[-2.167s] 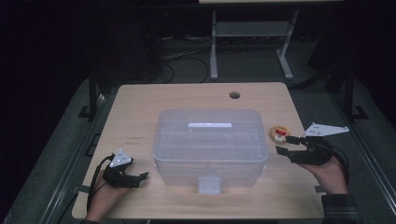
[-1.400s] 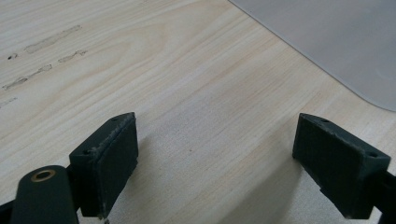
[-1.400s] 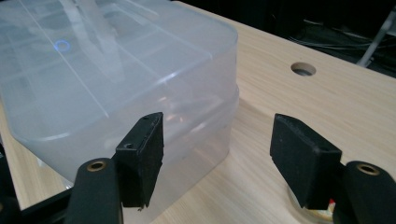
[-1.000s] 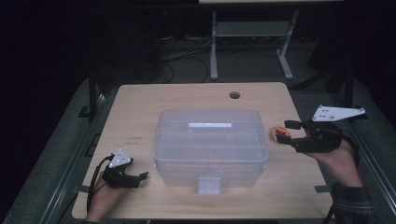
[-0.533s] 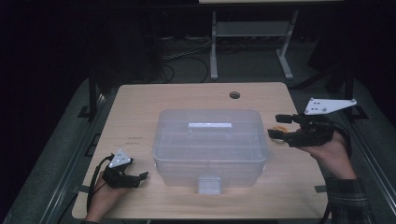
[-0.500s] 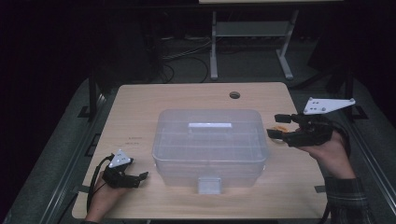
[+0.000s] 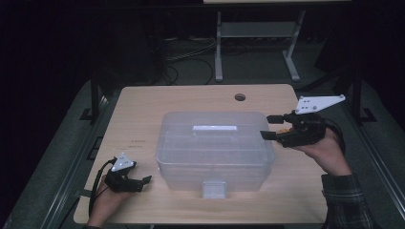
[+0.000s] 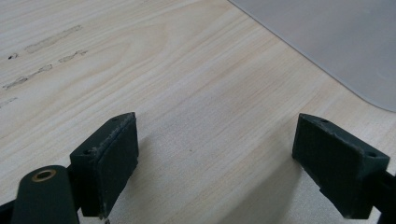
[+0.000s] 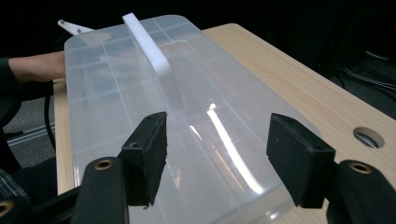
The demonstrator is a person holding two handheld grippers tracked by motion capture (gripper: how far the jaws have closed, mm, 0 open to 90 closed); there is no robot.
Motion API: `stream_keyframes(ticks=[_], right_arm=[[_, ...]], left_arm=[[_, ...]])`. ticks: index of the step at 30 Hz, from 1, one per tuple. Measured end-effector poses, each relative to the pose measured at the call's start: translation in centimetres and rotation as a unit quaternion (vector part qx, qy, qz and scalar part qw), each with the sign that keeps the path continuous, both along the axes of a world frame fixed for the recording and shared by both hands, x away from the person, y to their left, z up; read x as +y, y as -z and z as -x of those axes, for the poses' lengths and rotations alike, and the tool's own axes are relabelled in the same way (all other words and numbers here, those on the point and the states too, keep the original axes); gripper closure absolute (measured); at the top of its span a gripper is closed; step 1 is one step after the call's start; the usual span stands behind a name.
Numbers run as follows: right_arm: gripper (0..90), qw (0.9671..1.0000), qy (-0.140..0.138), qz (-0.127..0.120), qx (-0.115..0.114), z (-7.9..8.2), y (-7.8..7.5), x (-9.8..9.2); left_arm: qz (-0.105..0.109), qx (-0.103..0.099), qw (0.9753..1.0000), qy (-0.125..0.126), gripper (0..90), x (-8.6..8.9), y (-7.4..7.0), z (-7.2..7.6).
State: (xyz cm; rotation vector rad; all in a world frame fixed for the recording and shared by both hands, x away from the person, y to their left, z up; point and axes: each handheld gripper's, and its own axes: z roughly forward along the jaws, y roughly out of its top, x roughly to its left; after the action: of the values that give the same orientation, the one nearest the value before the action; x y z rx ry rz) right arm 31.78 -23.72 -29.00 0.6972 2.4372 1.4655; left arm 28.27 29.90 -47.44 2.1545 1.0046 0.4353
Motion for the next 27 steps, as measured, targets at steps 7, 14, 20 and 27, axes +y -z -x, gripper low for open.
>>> stream_keyframes(ticks=[7,14,20,27], right_arm=[[40.5,0.9998,-0.02,-0.005,-0.002,-0.6,-0.2,1.3],[44.0,0.9988,-0.048,-0.005,0.006,-1.2,0.1,2.7],[49.2,0.9977,-0.066,-0.005,0.012,-1.5,0.1,3.8],[50.6,0.9962,-0.087,-0.002,0.008,-1.9,-0.1,5.0]], left_arm=[[0.0,0.0,1.0,0.0,13.9,0.0,0.0,0.0],[-0.001,0.0,1.0,0.0,13.9,0.0,0.0,0.0],[0.0,0.0,1.0,0.0,13.8,0.0,0.0,0.0],[0.0,0.0,1.0,0.0,13.8,0.0,0.0,0.0]])
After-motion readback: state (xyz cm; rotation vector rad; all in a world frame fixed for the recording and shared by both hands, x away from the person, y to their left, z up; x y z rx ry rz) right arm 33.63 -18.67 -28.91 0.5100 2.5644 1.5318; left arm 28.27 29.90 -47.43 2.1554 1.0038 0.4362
